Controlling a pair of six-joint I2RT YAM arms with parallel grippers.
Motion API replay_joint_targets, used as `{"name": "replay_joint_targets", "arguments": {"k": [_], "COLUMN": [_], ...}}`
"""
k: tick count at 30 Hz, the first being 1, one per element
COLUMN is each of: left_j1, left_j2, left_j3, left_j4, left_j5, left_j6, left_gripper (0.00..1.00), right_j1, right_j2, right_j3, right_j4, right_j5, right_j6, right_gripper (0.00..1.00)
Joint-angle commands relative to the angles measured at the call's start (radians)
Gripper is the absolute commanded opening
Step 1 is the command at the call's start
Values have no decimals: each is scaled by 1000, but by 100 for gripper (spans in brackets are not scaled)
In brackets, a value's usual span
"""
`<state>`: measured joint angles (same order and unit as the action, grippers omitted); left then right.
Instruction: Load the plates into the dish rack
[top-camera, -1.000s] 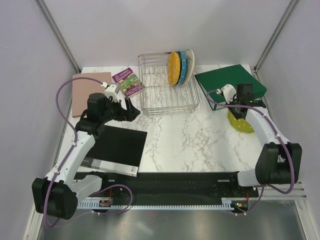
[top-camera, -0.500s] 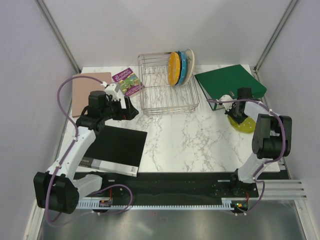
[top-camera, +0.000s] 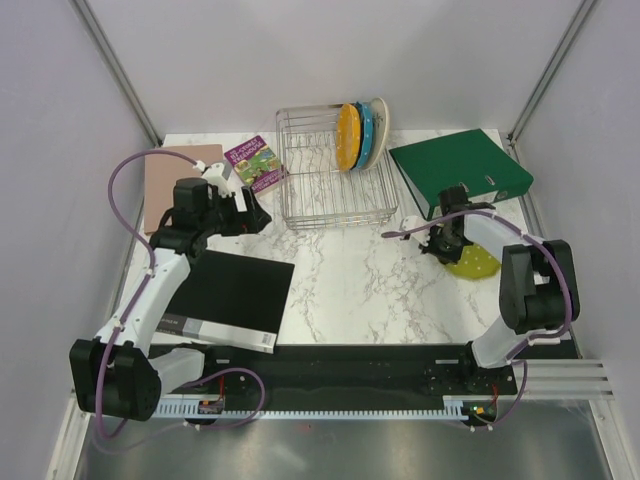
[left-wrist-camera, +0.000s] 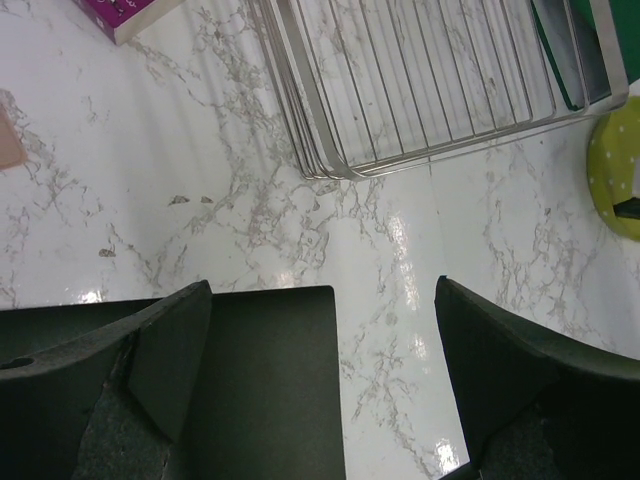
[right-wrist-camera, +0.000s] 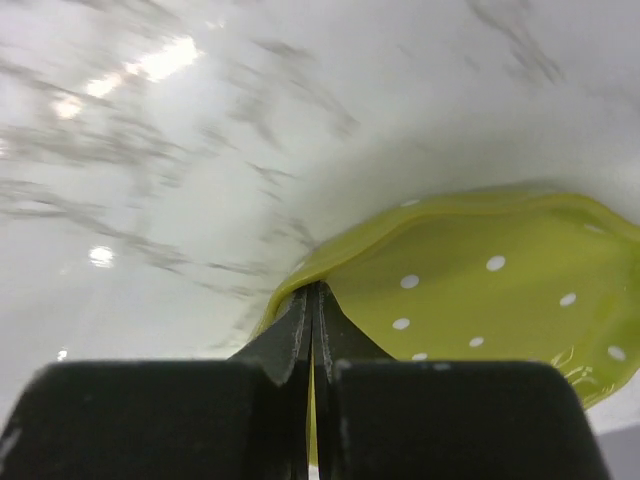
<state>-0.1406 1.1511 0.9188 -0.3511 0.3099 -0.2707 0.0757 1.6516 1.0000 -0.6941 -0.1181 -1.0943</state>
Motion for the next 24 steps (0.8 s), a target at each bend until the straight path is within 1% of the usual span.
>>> {"name": "replay_joint_targets", "arguments": {"k": [1, 7, 8, 10, 11, 13, 14, 16, 17, 20, 21, 24], "left_j1": [12, 52, 62, 81, 87, 108, 113, 127, 130, 139, 139, 139], "left_j2": [-39, -76, -83, -111, -120, -151, -163, -185, -206, -247, -258, -297], "left_j3": [-11, -28, -29, -34, -34, -40, -41, -51, -52, -57, -52, -28], "left_j4": [-2, -14, -20, -29, -37, -61, -71, -97, -109, -150, -160, -206], "left_j5": [-83, -109, -111, -118, -121, -121, -121, -124, -126, -153, -164, -215], "left_j6": [-59, -88, -93, -111, -117, -128, -130, -134, -134, -134, -133, -122], "left_gripper": [100, 100, 100, 100, 100, 100, 100, 100, 100, 100, 100, 100], "right_j1": [114, 303, 355, 415, 471, 530, 588, 645, 698, 786, 805, 858], "right_j2": [-47, -41, -35, -4, 8, 51, 68, 127, 149, 238, 255, 310], "right_j3": [-20, 22, 29, 58, 71, 118, 136, 198, 221, 322, 372, 449], "right_j4": [-154, -194, -193, -191, -182, -167, -145, -121, -98, -62, -56, -36], "right_j5": [-144, -193, -198, -212, -216, -225, -229, -233, -238, -250, -256, -262], "right_j6": [4, 82, 92, 123, 135, 178, 191, 230, 250, 313, 327, 376], "right_gripper": [0, 2, 2, 2, 2, 2, 2, 3, 3, 3, 3, 3]}}
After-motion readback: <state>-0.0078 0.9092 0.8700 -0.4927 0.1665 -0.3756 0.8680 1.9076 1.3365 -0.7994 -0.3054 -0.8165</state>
